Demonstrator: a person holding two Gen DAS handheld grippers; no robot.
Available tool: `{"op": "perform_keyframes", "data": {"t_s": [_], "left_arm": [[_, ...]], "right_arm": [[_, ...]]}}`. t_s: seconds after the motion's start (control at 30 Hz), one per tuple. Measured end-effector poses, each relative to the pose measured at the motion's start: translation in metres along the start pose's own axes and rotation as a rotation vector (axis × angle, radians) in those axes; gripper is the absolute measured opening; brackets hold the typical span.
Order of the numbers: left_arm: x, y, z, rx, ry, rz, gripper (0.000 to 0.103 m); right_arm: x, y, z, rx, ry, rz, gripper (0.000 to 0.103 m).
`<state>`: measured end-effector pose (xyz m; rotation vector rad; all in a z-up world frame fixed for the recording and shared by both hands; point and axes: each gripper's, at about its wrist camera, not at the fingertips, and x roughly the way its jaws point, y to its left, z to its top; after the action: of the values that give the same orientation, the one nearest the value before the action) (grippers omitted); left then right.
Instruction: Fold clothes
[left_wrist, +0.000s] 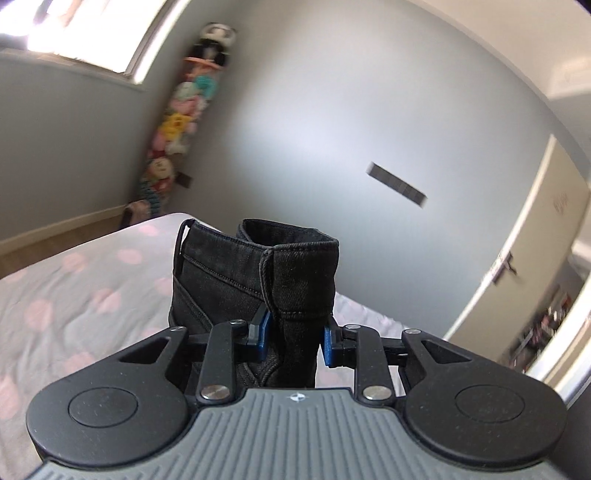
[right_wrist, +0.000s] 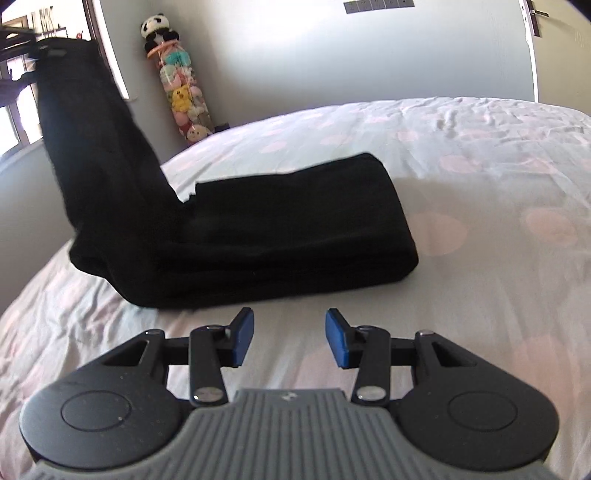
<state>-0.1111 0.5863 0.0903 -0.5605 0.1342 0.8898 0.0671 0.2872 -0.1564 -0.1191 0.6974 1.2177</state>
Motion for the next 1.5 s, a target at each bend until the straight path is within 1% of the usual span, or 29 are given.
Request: {"op": "perform_keyframes", "data": {"t_s": [0.1,0.23,0.33,0.43,0.53,0.63,0.8,0.87,0.9,0.93,1.0,1.03,1.1,1.17,1.23,1.27,1.33,1.43,1.5], "left_arm": [[0.026,-0.041,-0.024,0.077,0.049,-0.019,0.03],[0.067,-0.085,-0.072,0.16,0.137,-0.057,0.03],[0.093,-0.12,-0.114,0.27,0.233,-0.075,0.03],[0.113,-0.147,-0.161,0.394,0.342,-0.076,0.03],[0.123,-0.163,-0.207,0.499,0.417,-0.08,0.03],[0.123,-0.171,-0.243,0.557,0.473,-0.092,0.03],[0.12,-0.173,-0.275,0.604,0.545,-0.121,0.03],[0.121,-0.173,-0.284,0.626,0.566,-0.13,0.034],[0.12,-0.172,-0.287,0.617,0.569,-0.142,0.036],[0.118,-0.171,-0.286,0.594,0.568,-0.157,0.042],[0.107,-0.167,-0.284,0.558,0.551,-0.177,0.049],[0.099,-0.164,-0.283,0.547,0.538,-0.193,0.055],[0.082,-0.157,-0.277,0.536,0.514,-0.228,0.055],[0.067,-0.145,-0.272,0.521,0.499,-0.224,0.055],[0.05,-0.126,-0.265,0.505,0.45,-0.171,0.056],[0.041,-0.116,-0.261,0.505,0.417,-0.133,0.06],[0.023,-0.094,-0.257,0.528,0.343,-0.037,0.063],[0.008,-0.062,-0.257,0.596,0.265,0.125,0.066],[0.001,-0.04,-0.262,0.632,0.229,0.181,0.072]], "right_arm": [[-0.007,-0.002,0.006,0.003,-0.025,0.011,0.048],[-0.008,-0.014,0.011,0.027,-0.027,-0.027,0.048],[-0.006,-0.028,0.019,0.056,-0.026,-0.077,0.048],[-0.004,-0.041,0.028,0.041,-0.032,-0.138,0.048],[0.0,-0.056,0.031,0.06,-0.023,-0.174,0.049],[0.003,-0.072,0.032,0.128,-0.009,-0.179,0.05],[0.004,-0.089,0.034,0.196,-0.01,-0.192,0.054],[0.005,-0.089,0.034,0.204,-0.014,-0.196,0.054],[0.006,-0.089,0.034,0.21,-0.018,-0.196,0.054],[0.005,-0.089,0.034,0.218,-0.025,-0.198,0.054],[0.004,-0.089,0.034,0.22,-0.032,-0.206,0.054],[0.002,-0.09,0.035,0.221,-0.036,-0.209,0.054],[-0.002,-0.092,0.034,0.241,-0.054,-0.213,0.054],[-0.007,-0.095,0.035,0.267,-0.085,-0.211,0.054],[-0.014,-0.095,0.036,0.296,-0.131,-0.192,0.054],[-0.017,-0.094,0.037,0.313,-0.15,-0.174,0.054],[-0.018,-0.09,0.039,0.329,-0.177,-0.132,0.054],[-0.015,-0.079,0.043,0.304,-0.185,-0.11,0.055],[-0.014,-0.076,0.048,0.314,-0.164,-0.099,0.055]]}}
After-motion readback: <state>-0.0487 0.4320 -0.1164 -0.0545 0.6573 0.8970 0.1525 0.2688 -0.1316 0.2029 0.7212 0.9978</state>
